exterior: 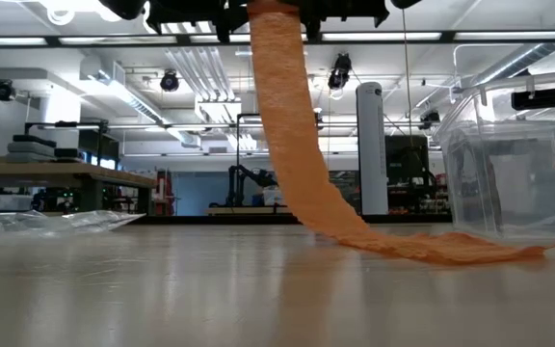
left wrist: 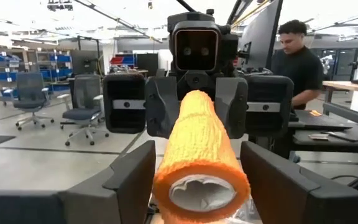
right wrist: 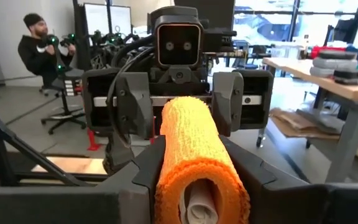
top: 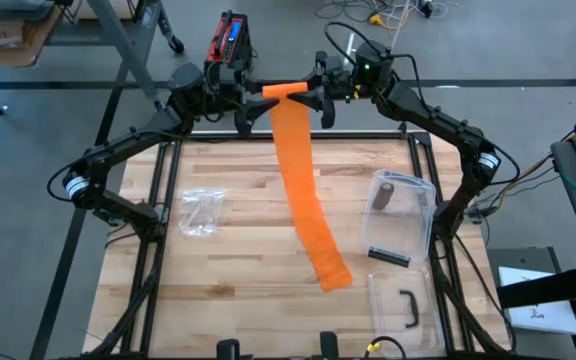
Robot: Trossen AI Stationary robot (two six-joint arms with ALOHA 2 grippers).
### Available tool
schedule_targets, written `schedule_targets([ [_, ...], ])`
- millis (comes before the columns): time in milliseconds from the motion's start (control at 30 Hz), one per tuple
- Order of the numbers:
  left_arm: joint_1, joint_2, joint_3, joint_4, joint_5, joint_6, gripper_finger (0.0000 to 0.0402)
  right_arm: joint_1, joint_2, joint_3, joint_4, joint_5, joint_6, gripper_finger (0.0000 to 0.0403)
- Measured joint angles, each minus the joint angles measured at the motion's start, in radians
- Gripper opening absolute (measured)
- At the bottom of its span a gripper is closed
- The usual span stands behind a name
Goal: Roll bandage
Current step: Roll the orange bandage
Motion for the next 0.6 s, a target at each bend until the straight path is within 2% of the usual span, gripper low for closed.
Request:
schedule_targets([
  [167,0.0,0.0,0.0,0.0,0.0,0.024,0.019,0.0,0.0,0.0,0.0,0.0,-0.031,0.0116],
  [400,0.0,0.0,0.0,0.0,-0.001,0.08,0.0102,0.0,0.0,0.0,-0.003,0.0,-0.029,0.0119],
  [500,0.0,0.001,0.0,0.0,-0.001,0.112,0.0065,0.0,0.0,0.0,-0.004,0.001,0.057,0.0118],
  [600,0.0,0.001,0.0,0.0,-0.002,0.142,0.0043,0.0,0.0,0.0,-0.002,0.003,0.209,0.0136],
])
